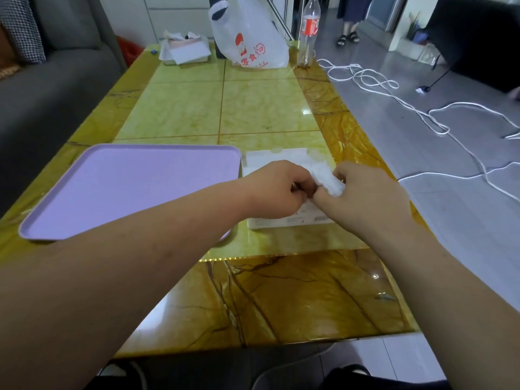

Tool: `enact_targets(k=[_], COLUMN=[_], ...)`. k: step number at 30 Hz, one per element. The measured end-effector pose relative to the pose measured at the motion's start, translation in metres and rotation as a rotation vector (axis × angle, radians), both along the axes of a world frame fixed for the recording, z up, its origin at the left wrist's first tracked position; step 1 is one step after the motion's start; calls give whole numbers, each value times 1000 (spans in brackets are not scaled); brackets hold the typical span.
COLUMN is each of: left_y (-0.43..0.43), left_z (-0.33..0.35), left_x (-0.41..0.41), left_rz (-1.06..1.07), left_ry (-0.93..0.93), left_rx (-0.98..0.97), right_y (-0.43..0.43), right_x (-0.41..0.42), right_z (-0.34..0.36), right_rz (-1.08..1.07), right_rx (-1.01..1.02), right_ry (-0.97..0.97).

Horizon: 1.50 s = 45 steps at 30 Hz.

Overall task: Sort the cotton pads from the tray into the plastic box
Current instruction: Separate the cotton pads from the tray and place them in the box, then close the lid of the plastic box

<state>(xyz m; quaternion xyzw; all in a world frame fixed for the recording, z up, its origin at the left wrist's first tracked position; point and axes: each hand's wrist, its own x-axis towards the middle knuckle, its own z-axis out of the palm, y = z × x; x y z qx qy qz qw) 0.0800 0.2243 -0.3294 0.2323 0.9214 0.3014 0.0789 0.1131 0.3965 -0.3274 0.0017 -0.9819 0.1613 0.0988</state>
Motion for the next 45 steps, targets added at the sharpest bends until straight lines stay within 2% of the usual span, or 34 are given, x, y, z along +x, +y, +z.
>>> enact_targets(k=[3, 8, 11, 14, 17, 18, 20, 22, 24, 28, 31, 32, 34, 36, 38, 42, 45], left_y=[2, 0, 1, -10, -40, -50, -60, -63, -62, -65, -64, -65, -67, -72, -78, -90, -91], left_z=[1, -2, -3, -1, -6, -9, -12, -12, -11, -15, -18, -19, -21, -23, -22, -13, -6], left_x=[2, 2, 5, 5, -11, -16, -20, -21, -21, -26, -24, -24, -23, -22, -18, -7, -2], left_rz=[13, 28, 21, 138, 520, 617, 731, 752, 728, 710, 652, 635, 647, 678, 680, 671, 700], left_ry=[0, -2, -21, 5, 151, 127, -74, -272, -374, -495, -440, -398, -273, -157, -131, -176, -221], left_rx=[3, -6, 5, 171, 308, 331, 417, 474, 484, 636, 678, 695, 692, 627, 607, 601, 631], right_y=[-3, -11, -9, -4, -12, -20, -36, -46, -47, -48, -48, -47, -45, -44, -39, -32, -32], right_x=[-4, -18, -21, -16, -6, -3, -2, -4, -8, -12, -15, -17, -19, -17, -15, -16, -10], right_z=[3, 2, 2, 0, -7, -11, -24, -35, -40, -44, -46, -46, -46, -46, -42, -28, -28], right_rz=[-41, -163, -180, -141, -23, 39, 146, 189, 189, 211, 237, 241, 224, 144, -19, -254, -236], right_rx=[72, 103, 176, 177, -24, -22, 60, 131, 166, 181, 146, 92, -176, -477, -692, -1081, -1141], right_ry=[-45, -272, -328, -204, -10, -7, -76, -150, -161, -160, -150, -139, -57, 160, 325, 295, 196])
